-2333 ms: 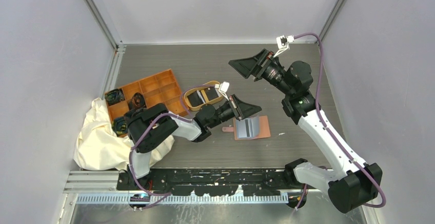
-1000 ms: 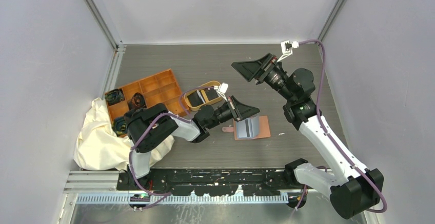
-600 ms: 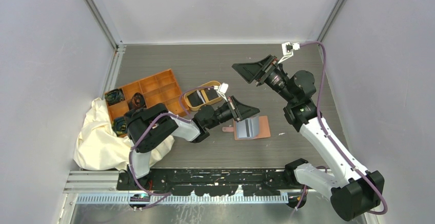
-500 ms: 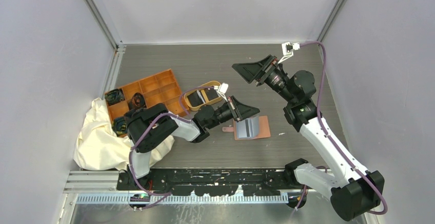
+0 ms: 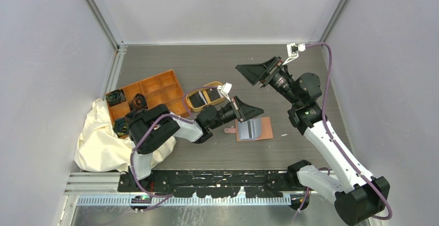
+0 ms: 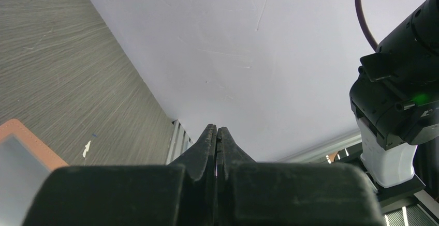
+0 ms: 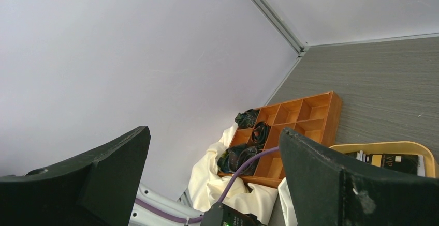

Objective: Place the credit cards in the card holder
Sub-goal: Turn over the card slot in the card holder.

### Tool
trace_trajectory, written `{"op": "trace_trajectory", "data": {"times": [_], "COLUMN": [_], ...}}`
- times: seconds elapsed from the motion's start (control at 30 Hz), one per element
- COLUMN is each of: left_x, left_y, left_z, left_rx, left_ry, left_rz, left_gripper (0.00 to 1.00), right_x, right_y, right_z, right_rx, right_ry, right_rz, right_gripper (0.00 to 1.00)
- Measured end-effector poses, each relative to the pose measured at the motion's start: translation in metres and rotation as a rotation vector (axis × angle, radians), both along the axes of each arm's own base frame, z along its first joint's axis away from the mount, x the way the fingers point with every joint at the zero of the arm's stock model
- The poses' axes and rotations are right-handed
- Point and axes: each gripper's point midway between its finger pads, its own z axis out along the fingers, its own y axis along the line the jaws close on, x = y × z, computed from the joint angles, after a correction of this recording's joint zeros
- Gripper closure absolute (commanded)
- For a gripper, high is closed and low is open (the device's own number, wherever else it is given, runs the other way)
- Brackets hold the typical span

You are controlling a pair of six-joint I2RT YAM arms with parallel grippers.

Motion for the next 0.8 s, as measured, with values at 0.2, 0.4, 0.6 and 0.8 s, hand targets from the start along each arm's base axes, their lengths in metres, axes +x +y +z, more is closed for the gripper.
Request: {"op": "trace_trajectory", "data": {"times": [0.2, 0.4, 0.6, 0.8], "left_x": [-0.0011, -0.0013, -0.0033, -0.0042], "left_y": [-0.0015, -0.0019, -0.0028, -0.0032], "left_z": [0.002, 0.0013, 0.0007, 0.001], "left_rx": [-0.005, -0.004, -0.007, -0.009], "left_ry": [-0.004, -0.003, 0.009, 0.012], "left_rz": [-0.006, -0.007, -0.014, -0.016], "left_gripper": [1.0, 1.0, 1.0, 1.0], "right_x": [-0.003, -0.0062, -0.0065, -0.0066], "right_y": [-0.002, -0.0036, -0.0037, -0.0039], "right_z": [0.0038, 0.0074, 0.0024, 0.0013], "right_rx": [0.005, 0.01, 0.007, 0.006], "right_ry": [-0.01, -0.02, -0.011, -0.01], "right_rz": [-0.005, -0.007, -0.007, -0.008], "right_gripper": [0.0, 0.01, 0.01, 0.0]}}
